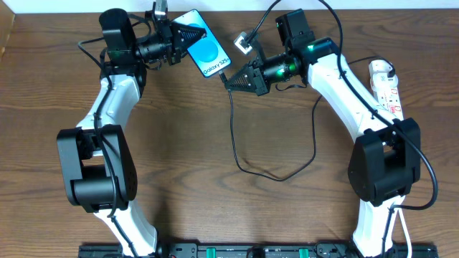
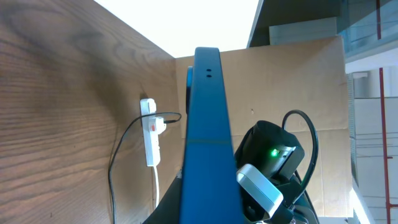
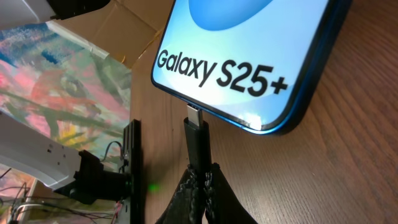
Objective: Plug charger to phone and switch on socket
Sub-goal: 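Push the plug into the phone's bottom port with the right gripper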
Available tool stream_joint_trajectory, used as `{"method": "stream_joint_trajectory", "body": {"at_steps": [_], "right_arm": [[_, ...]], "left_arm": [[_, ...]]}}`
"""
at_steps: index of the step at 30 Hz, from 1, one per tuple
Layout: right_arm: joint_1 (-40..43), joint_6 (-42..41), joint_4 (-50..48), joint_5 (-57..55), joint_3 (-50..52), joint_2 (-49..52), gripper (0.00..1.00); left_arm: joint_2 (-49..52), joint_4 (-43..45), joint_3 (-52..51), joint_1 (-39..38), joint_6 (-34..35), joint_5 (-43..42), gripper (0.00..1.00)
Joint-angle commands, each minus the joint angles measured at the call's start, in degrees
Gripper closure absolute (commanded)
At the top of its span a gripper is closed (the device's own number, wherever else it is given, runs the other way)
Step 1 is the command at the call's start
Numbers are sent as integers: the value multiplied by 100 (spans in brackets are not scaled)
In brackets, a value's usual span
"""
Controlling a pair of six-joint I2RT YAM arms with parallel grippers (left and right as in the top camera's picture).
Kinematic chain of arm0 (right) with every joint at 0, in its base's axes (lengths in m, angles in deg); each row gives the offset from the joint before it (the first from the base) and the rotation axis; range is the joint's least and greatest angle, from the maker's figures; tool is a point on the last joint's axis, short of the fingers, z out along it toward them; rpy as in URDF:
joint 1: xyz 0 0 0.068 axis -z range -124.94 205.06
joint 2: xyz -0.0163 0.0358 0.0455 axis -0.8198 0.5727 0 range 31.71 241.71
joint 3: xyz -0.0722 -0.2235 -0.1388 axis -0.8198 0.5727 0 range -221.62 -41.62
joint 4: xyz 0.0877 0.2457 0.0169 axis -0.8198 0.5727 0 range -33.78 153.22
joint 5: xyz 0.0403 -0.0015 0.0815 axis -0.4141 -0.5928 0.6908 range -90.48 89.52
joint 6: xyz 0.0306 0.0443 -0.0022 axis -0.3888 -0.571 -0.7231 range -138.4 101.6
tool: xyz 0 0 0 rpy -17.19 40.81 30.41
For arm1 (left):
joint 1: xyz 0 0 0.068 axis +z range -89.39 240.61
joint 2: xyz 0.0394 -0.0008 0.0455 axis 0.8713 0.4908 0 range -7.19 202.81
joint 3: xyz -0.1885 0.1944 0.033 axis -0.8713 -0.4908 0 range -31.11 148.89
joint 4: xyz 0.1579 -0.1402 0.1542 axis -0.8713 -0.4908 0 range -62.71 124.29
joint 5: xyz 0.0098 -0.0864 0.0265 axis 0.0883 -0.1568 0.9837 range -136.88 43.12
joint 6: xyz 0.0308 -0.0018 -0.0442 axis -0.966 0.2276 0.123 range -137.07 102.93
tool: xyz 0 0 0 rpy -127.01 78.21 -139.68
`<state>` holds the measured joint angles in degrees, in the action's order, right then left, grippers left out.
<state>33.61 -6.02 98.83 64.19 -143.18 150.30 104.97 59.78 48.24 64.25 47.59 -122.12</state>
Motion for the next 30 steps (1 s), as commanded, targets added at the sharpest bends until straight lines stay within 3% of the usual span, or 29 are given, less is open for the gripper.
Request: {"method": "stream_joint_trajectory", "body": {"at_steps": [1, 30], "right_arm": [[-2, 44, 2, 39, 0, -42, 99], [-2, 46, -31, 42, 0, -42, 99]], "left_arm": [[-133, 33, 74, -33, 59, -144, 93], [-133, 33, 74, -46, 136, -81, 93]]}}
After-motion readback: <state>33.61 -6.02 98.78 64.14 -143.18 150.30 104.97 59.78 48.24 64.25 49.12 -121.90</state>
